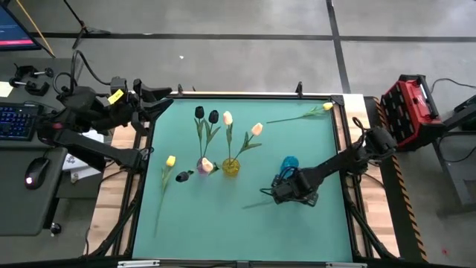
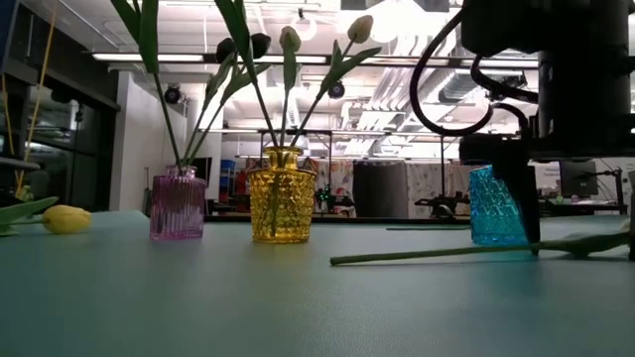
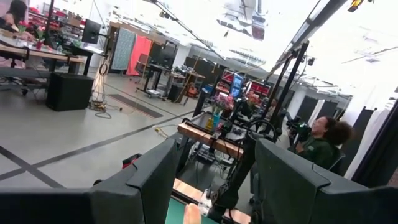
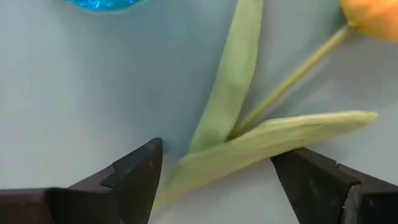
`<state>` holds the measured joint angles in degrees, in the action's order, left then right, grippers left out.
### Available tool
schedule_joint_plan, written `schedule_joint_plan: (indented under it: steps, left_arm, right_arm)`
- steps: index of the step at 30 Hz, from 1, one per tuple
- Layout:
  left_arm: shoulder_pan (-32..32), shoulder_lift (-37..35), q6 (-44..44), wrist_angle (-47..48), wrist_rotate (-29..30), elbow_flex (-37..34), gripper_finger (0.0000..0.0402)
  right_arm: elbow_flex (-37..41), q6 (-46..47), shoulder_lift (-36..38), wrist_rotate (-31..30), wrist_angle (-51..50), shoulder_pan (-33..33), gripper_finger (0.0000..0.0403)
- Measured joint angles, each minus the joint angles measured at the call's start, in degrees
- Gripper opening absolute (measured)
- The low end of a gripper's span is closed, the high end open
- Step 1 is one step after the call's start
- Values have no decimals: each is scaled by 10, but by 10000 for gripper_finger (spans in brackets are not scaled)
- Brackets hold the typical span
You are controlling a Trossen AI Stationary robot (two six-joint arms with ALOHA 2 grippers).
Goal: Sort flowers into vase by color
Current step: Put the bottom right yellow tulip into the blue vase
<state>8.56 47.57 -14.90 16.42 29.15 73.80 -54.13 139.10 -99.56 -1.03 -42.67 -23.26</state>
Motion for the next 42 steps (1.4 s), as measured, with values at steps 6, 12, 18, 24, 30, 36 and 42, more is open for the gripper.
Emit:
schedule_joint_plan:
  steps: [6, 12, 18, 24, 30, 36, 42]
  left_arm:
    - [0, -3, 0, 1, 0, 0, 207]
    - [0, -4, 0, 0, 0, 0, 207]
    - [0, -4, 0, 0, 0, 0, 207]
    - [0, -5, -15, -1, 0, 0, 207]
    - [0, -10, -16, -1, 0, 0, 207]
    - [0, -10, -16, -16, 0, 0, 207]
    - [0, -10, -16, -31, 0, 0, 207]
  right_arm:
    - [0, -28, -2, -1, -16, 1, 291]
    - [0, -31, -3, 20, -57, -9, 222]
    - [1, -76, -4, 14, -77, -33, 23]
    - [-29, -163, 40, -4, -103, -75, 6]
    - [-101, -353, 142, -246, -97, -137, 2]
    - [-163, -612, 213, -627, -89, -148, 1]
    - [-192, -789, 265, -700, -129, -95, 1]
